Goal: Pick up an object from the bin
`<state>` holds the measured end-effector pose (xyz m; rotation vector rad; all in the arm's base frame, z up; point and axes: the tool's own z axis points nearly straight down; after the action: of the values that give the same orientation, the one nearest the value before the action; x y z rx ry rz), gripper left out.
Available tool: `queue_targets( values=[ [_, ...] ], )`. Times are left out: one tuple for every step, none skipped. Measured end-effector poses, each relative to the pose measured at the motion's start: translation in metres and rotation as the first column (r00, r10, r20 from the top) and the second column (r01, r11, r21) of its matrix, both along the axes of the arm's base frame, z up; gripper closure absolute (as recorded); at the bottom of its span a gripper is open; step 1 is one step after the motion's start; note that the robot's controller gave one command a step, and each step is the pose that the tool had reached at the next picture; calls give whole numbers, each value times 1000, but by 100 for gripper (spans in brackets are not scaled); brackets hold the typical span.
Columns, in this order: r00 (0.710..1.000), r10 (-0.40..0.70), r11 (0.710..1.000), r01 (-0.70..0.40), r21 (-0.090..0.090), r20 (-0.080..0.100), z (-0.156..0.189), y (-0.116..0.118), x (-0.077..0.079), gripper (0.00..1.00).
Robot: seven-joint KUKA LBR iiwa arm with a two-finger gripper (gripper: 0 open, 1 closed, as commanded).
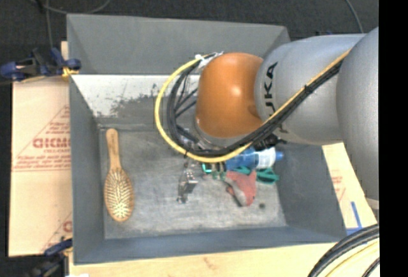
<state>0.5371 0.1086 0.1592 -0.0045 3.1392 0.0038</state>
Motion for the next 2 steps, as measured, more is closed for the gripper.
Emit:
queue_targets(
  values=[
    [999,54,999,-54,-1,0,2,-10,-6,0],
    [961,275,961,-275,-5,8,-26,-44,-5,0]
  ],
)
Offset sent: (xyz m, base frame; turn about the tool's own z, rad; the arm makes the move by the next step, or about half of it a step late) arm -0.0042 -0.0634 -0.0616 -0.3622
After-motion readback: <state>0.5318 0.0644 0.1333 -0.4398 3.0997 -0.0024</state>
